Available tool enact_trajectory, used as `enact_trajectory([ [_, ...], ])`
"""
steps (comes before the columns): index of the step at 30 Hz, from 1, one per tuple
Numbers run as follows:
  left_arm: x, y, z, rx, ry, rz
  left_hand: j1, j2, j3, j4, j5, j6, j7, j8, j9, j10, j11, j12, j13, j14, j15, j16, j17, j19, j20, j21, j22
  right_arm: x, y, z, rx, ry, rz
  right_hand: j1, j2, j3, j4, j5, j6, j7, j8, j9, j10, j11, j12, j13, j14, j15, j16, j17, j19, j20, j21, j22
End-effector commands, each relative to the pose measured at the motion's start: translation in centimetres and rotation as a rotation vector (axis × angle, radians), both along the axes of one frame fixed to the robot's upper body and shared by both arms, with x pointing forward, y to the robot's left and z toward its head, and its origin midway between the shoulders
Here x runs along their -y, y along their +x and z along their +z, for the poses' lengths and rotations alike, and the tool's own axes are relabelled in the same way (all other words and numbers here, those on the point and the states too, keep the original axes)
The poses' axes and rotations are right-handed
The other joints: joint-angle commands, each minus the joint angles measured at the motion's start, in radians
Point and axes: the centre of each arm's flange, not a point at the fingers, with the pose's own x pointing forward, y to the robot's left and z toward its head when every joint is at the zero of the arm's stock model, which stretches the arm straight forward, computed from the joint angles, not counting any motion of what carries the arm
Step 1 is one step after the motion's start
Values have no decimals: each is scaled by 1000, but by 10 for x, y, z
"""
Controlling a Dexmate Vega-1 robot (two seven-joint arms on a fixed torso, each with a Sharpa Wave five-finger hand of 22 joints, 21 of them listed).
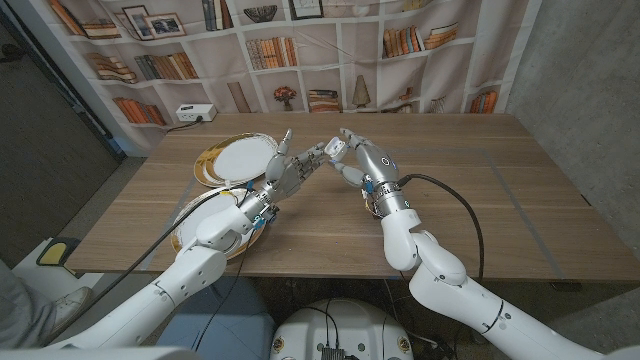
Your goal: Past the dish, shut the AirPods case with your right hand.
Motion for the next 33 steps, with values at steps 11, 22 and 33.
enact_trajectory([
  [11,-2,-2,-3,14,-6,18,1,15,-15,1,9,-4,-2,2,0,9,-3,7,-1,-154,-5,9,1,-51,-3,8,1,2,2,-7,-5,-24,-33,18,5,1,-8,7,47,-6,12,1,227,-193,19,10,26,-144,8,5,10,-4,1,1],
  [22,-2,-2,-3,8,-1,21,2,19,-20,0,11,-3,-5,4,0,14,-5,8,-1,-155,-4,8,0,-50,-4,8,1,-1,2,-11,-1,-60,-33,32,4,2,-11,7,55,-8,10,1,251,-195,29,11,39,-153,10,4,13,-9,1,0],
  [33,1,0,-5,-2,3,6,3,24,-26,-1,13,-2,-8,4,0,17,-6,9,-1,-153,-4,9,0,-48,-2,8,1,-6,2,-10,11,-70,-18,39,1,2,-12,7,52,-6,6,1,250,-195,26,7,41,-155,9,4,14,-8,1,0],
])
